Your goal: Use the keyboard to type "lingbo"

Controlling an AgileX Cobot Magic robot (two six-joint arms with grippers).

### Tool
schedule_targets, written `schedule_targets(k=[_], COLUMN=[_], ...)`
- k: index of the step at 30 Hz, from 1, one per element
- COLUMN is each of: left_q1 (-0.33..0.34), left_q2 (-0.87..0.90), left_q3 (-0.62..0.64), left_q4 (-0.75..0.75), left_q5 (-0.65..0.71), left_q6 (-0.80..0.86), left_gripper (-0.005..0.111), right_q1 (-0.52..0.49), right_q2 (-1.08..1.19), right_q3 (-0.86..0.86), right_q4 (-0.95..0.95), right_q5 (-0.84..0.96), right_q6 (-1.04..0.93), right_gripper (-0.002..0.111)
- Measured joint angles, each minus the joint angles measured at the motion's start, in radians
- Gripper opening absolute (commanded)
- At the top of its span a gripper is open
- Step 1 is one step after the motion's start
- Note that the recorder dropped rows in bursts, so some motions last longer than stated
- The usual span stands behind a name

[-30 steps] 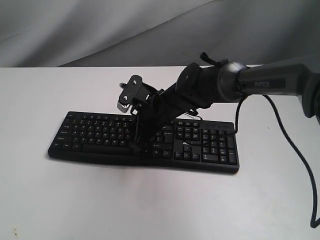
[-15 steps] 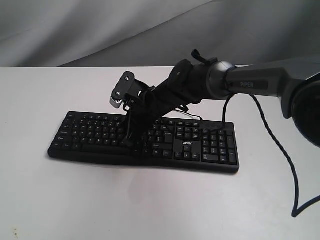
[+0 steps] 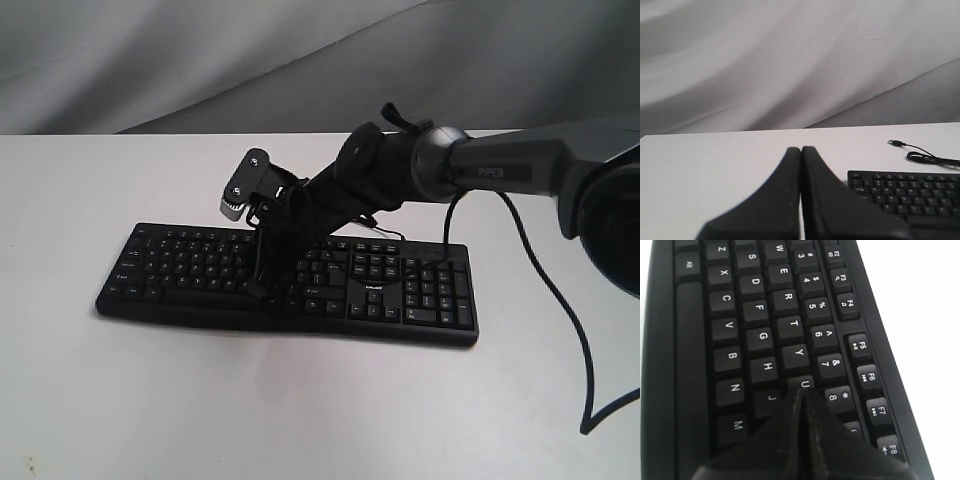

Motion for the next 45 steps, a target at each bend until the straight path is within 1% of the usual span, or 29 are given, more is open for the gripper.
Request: schedule_targets(k=[21,26,34,45], left_q1=[0.0,0.0,0.0,0.0], left_q2=[0.0,0.0,0.0,0.0], left_q3=[0.0,0.0,0.0,0.0], left_q4=[0.0,0.0,0.0,0.0], left_q5=[0.0,0.0,0.0,0.0], left_q6=[0.0,0.0,0.0,0.0], left_gripper=[0.001,0.001,0.001,0.001], right_q1=[0.0,0.02,0.079,0.085], right_q2=[0.003,-0.027,-0.031,-0.027], right_q3=[0.0,0.0,0.0,0.0], right_q4=[-0.007,-0.009,-0.011,-0.026], right_q5=[-0.019,0.009,0.027,0.023], right_q6=[0.002,0.002,0.002,0.016], right_gripper=[0.0,0.0,0.0,0.0])
